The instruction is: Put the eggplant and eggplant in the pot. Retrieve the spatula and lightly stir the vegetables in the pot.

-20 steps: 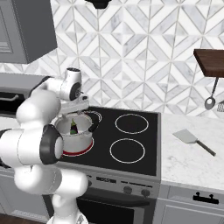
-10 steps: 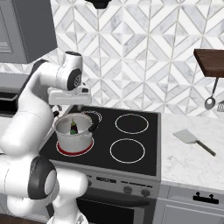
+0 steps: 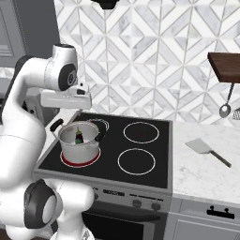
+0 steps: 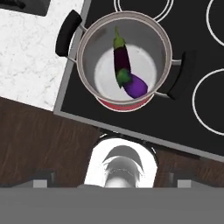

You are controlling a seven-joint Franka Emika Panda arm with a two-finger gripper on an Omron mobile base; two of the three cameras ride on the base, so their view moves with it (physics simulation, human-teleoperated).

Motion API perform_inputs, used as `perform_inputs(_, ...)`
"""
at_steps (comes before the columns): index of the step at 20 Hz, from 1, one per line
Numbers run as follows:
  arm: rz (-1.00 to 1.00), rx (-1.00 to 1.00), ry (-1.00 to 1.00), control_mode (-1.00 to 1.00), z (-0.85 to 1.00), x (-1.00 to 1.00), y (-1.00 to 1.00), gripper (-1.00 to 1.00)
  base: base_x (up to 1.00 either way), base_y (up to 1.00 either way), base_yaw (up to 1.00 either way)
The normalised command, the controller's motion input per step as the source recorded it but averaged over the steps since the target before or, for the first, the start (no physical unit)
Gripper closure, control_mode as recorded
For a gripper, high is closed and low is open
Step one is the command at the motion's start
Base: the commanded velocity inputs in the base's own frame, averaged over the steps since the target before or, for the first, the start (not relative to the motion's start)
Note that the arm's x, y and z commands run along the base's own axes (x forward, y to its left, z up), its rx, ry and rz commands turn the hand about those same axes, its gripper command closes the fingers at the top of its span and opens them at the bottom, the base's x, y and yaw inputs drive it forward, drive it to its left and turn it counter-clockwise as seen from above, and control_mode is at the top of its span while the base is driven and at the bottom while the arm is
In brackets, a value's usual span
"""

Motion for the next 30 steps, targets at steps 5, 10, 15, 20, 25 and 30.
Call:
perform_inputs(5,0.01,0.0,-0.15,-1.0,0.0,-0.07,0.0,-1.0,0.0,0.0,0.0)
perform_inputs(10,-0.01,0.01,-0.42,-1.0,0.0,-0.29,0.0,-1.0,0.0,0.0,0.0)
perform_inputs(15,-0.1,0.02,-0.26,-1.0,0.0,-0.25,-0.01,-1.0,0.0,0.0,0.0)
perform_inputs(20,-0.15,0.0,0.0,-1.0,0.04,-0.44,-0.07,-1.0,0.0,0.0,0.0)
perform_inputs(25,-0.09,0.0,0.02,-1.0,0.01,-0.28,-0.08,-1.0,0.0,0.0,0.0)
perform_inputs(30,0.0,0.0,0.02,-1.0,-0.01,0.0,0.0,-1.0,0.0,0.0,0.0)
